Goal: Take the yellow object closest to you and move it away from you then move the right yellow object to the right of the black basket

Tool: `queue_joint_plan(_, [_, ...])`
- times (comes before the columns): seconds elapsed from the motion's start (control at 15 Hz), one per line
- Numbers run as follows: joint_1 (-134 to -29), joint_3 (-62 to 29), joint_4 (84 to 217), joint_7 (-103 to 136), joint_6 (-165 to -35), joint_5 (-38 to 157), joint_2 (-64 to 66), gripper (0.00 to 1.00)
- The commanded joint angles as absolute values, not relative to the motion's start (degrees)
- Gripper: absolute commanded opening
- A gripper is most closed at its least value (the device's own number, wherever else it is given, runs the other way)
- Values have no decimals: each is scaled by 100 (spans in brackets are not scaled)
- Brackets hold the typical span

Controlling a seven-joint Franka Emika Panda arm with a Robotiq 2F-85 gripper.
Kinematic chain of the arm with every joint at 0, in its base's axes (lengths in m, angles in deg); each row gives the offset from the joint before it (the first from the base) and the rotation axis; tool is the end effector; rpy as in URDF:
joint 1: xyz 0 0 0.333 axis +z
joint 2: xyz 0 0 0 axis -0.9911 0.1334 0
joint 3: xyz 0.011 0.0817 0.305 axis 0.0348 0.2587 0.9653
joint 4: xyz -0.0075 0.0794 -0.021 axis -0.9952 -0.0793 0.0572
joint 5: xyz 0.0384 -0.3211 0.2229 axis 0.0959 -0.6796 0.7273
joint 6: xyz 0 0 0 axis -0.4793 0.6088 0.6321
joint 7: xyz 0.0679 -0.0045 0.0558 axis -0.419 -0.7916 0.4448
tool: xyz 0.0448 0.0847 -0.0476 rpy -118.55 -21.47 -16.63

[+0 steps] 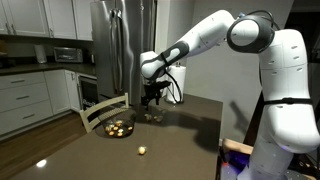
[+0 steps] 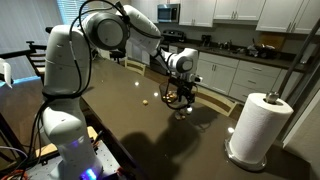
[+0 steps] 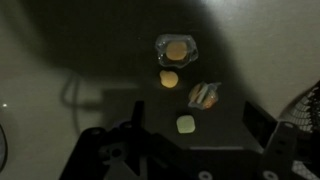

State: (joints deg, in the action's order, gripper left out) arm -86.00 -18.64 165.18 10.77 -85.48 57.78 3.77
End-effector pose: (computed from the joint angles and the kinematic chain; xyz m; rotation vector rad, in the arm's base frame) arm 0.6073 -0.1038 0.3317 3.0032 -0.4536 -0.1510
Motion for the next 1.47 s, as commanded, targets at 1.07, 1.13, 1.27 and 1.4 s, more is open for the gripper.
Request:
queue_joint_plan(1.07, [-8571, -1473, 17343, 2550, -8106, 6332, -1080, 100])
queue_joint_plan(1.13, [-8565, -1465, 17396, 2548, -8129, 6352, -1119, 100])
queue_joint_plan(1.27, [-8550, -1480, 17242, 2329, -8180, 6212, -946, 100])
queue_joint_plan(1.4, [-8547, -1478, 17263, 2328, -8182, 6211, -959, 100])
